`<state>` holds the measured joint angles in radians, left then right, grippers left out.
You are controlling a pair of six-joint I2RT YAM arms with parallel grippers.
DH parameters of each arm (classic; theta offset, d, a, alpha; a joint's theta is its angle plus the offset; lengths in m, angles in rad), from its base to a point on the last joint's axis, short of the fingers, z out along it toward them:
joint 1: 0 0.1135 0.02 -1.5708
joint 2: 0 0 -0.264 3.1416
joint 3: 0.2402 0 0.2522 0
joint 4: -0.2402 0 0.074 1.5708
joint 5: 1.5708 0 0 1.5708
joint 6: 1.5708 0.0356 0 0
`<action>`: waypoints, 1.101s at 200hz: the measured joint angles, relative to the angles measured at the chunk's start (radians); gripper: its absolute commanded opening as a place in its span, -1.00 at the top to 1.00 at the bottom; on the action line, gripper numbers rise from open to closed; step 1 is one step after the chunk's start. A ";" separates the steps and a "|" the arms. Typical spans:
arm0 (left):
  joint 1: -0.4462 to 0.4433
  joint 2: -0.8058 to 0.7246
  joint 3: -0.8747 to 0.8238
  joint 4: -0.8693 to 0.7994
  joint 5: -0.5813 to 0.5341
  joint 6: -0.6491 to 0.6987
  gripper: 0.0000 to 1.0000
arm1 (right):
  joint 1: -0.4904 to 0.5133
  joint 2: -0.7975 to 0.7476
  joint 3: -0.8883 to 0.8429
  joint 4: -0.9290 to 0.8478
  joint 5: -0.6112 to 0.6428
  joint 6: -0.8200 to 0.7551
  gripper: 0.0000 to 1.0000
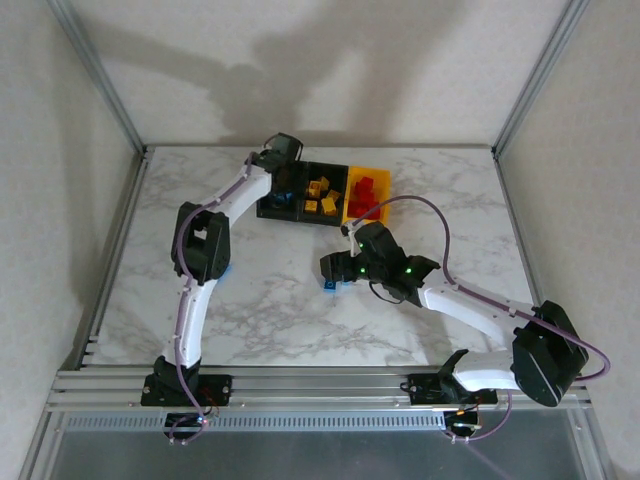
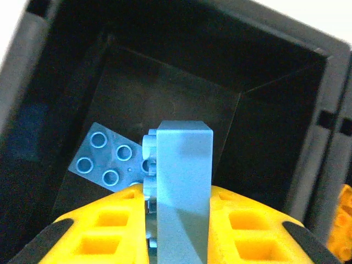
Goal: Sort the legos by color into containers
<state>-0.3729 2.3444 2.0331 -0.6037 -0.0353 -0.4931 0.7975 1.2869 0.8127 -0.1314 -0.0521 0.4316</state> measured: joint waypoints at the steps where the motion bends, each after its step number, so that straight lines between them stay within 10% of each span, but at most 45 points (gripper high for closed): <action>1: 0.000 0.001 0.000 0.000 0.000 0.000 0.55 | 0.000 0.000 0.000 0.000 0.000 0.000 -0.37; 76: 0.008 0.007 0.000 0.001 0.040 -0.001 -0.02 | -0.004 0.015 0.000 0.000 -0.001 0.003 -0.37; 220: 0.008 -0.416 -0.452 0.087 0.048 -0.013 -0.23 | -0.006 0.019 0.000 0.011 -0.027 0.003 -0.39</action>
<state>-0.3649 1.9285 1.5806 -0.5167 0.0124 -0.5060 0.7918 1.3064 0.8127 -0.1207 -0.0795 0.4343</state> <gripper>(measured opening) 0.592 0.689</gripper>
